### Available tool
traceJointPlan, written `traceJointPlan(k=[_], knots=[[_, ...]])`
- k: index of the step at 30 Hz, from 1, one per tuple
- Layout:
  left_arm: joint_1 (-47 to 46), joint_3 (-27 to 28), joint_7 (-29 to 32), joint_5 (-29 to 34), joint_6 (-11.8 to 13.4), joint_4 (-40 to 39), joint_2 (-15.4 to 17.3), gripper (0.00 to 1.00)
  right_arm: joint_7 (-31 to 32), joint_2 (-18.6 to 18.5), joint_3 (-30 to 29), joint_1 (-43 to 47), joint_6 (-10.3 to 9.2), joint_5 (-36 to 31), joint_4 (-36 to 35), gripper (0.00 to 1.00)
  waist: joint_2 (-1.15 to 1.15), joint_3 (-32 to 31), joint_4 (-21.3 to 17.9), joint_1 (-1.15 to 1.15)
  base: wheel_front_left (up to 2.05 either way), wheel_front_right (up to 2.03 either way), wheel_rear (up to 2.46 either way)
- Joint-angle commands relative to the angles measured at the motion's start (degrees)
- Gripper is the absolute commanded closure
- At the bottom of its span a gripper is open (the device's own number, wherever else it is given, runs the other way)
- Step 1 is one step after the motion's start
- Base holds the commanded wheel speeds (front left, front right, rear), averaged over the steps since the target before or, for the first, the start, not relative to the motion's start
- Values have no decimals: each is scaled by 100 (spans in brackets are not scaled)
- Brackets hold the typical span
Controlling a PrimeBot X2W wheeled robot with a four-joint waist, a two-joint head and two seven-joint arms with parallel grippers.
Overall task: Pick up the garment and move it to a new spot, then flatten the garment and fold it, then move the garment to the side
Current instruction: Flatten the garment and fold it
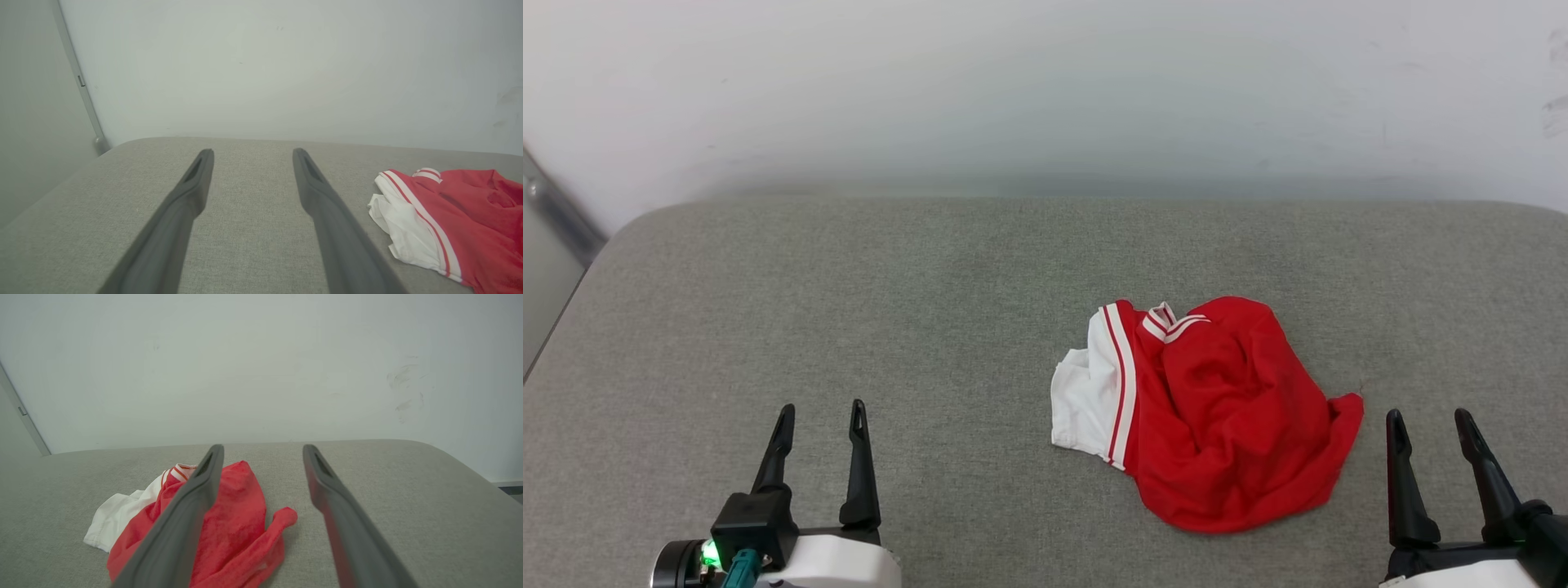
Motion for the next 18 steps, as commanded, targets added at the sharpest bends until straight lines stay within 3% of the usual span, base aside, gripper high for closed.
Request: traceJointPlan(k=[1,18], knots=[[40,73,-15,69,-85,0,-46,0,-12,11,-5,79,-2,37,16,0,0,-4,-6,0,0,0,0],[99,378,-15,332,-402,110,-261,0,-12,11,-42,-55,-2,-27,18,0,0,-62,-7,0,0,0,0]])
